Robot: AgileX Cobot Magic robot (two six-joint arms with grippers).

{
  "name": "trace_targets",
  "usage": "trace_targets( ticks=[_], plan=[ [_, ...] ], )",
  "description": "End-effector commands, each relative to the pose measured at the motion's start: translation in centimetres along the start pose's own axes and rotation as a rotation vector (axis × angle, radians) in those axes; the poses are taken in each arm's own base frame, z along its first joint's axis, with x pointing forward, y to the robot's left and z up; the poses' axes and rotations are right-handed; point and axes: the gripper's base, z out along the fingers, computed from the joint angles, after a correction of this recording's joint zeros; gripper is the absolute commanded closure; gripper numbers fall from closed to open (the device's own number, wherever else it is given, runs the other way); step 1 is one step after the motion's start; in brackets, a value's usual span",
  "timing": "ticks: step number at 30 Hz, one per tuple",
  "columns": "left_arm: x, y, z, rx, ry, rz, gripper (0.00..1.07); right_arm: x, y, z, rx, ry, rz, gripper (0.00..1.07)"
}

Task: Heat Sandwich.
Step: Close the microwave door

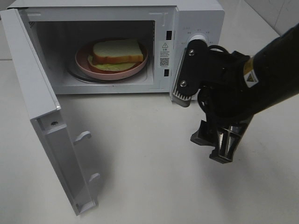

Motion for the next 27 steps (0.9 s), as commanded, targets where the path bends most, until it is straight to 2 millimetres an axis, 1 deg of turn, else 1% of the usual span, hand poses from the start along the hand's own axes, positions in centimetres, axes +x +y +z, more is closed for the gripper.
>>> trace_targets(
  ticks=[1,2,3,4,8,9,10,13,15,17,19,21,23,24,27],
  plan=[
    [0.2,0.0,-0.3,-0.002,-0.029,0.005,0.07,1.1,0.5,-1.8,-0.004,0.017,0.157,0.33],
    [0.2,0.0,-0.3,-0.002,-0.029,0.005,0.07,1.6,0.6,-2.8,0.002,0.019,0.239,0.33],
    [0.2,0.0,-0.3,-0.002,-0.029,0.005,0.07,1.8,0.7,-3.4,0.005,0.021,0.276,0.33],
    [0.2,0.0,-0.3,-0.002,-0.029,0.005,0.07,1.8,0.7,-3.4,0.005,0.021,0.276,0.33],
    [0.2,0.0,-0.3,-0.002,-0.029,0.005,0.07,3.3,1.2,-6.3,0.014,0.044,0.397,0.33],
    [0.2,0.0,-0.3,-0.002,-0.029,0.005,0.07,3.3,1.2,-6.3,0.014,0.044,0.397,0.33],
    [0.2,0.0,-0.3,-0.002,-0.029,0.005,0.07,3.6,1.3,-6.8,0.013,0.055,0.414,0.33],
    [0.2,0.0,-0.3,-0.002,-0.029,0.005,0.07,4.9,1.8,-8.7,0.015,0.079,0.447,0.33],
    [0.2,0.0,-0.3,-0.002,-0.029,0.005,0.07,5.2,1.9,-9.0,0.013,0.093,0.454,0.33],
    [0.2,0.0,-0.3,-0.002,-0.029,0.005,0.07,6.2,2.4,-10.1,0.01,0.122,0.469,0.33],
    [0.2,0.0,-0.3,-0.002,-0.029,0.005,0.07,6.5,2.5,-10.3,0.008,0.133,0.479,0.33],
    [0.2,0.0,-0.3,-0.002,-0.029,0.005,0.07,7.5,3.0,-11.3,0.004,0.167,0.5,0.33],
    [0.2,0.0,-0.3,-0.002,-0.029,0.005,0.07,8.0,3.2,-12.0,0.004,0.177,0.505,0.33],
    [0.2,0.0,-0.3,-0.002,-0.029,0.005,0.07,8.0,3.2,-12.0,0.004,0.177,0.505,0.33],
    [0.2,0.0,-0.3,-0.002,-0.029,0.005,0.07,9.1,3.9,-13.2,-0.008,0.18,0.52,0.33]
  ],
)
